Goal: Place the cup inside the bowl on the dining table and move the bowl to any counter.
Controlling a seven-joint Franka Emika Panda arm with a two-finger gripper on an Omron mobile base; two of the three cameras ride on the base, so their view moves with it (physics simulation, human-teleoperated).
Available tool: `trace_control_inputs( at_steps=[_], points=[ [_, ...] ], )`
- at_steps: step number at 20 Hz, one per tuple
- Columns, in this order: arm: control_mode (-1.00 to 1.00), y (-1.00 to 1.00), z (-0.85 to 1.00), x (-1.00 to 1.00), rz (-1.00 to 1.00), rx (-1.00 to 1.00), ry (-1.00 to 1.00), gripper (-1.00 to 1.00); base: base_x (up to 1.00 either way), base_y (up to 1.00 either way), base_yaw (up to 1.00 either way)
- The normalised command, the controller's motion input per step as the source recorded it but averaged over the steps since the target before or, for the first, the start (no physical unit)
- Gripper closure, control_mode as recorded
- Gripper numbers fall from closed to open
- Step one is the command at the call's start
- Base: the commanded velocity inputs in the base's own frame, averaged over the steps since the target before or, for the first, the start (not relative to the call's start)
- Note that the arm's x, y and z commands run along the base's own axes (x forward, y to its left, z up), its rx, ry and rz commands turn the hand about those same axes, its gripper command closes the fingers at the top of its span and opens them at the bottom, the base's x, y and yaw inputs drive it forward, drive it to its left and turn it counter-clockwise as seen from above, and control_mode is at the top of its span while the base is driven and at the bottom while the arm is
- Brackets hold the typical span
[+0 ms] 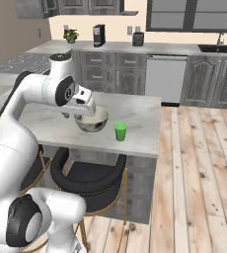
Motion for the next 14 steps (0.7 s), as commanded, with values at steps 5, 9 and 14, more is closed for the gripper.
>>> trace_control_inputs(
  at_steps=[5,9,14],
  points=[
    [-1.0,0.0,-0.05,0.11,0.0,0.0,0.0,-1.0,0.0,0.0,0.0],
    [-1.0,-0.2,-0.24,0.28,0.0,0.0,0.0,-1.0,0.0,0.0,0.0],
    [-1.0,-0.28,-0.18,0.28,0.0,0.0,0.0,-1.0,0.0,0.0,0.0]
  ],
)
